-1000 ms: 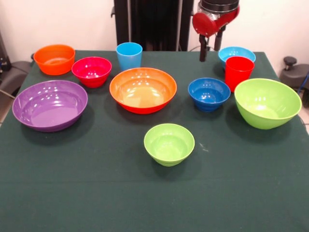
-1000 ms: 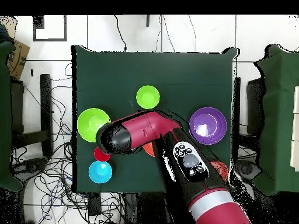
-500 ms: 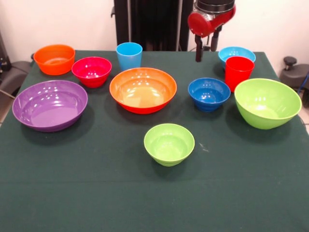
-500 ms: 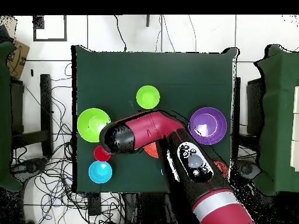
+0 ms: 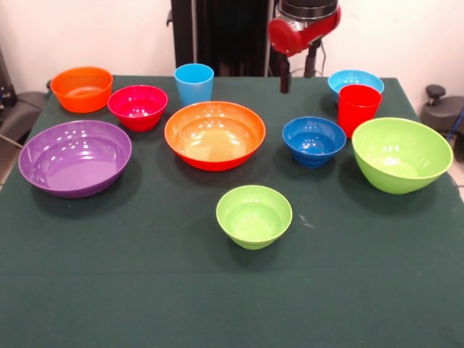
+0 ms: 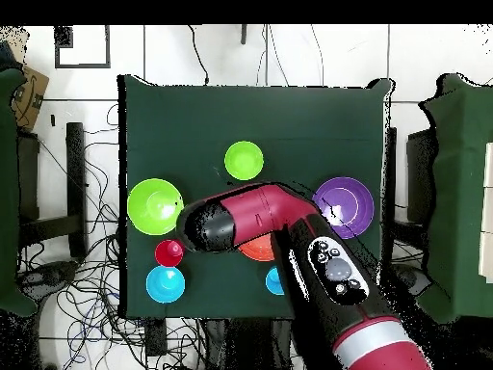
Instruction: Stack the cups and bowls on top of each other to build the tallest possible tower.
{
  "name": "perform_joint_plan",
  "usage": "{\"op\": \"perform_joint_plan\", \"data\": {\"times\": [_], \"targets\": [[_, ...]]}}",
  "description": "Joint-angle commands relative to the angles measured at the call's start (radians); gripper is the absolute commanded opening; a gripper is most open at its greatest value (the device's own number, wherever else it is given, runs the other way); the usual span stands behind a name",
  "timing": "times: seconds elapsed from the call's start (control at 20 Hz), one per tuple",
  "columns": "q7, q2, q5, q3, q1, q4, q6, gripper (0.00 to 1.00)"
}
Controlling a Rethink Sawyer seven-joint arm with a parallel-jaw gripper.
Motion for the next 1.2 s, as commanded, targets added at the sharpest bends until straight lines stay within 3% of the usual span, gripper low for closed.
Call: {"op": "perform_joint_plan", "data": {"times": [0.05,0.65,0.95,1.2], "targets": [[-0.076,0.022,-0.044,0.029,-0.022,0.074,0.046,1.00],[-0.144,-0.003,-0.055,0.075,-0.099,0.120,0.078,1.00],[-0.152,0.004,-0.074,0.081,-0.108,0.114,0.097,1.00],[-0.304,-0.018,-0.119,0.121,-0.130,0.121,0.201,1.00]]}}
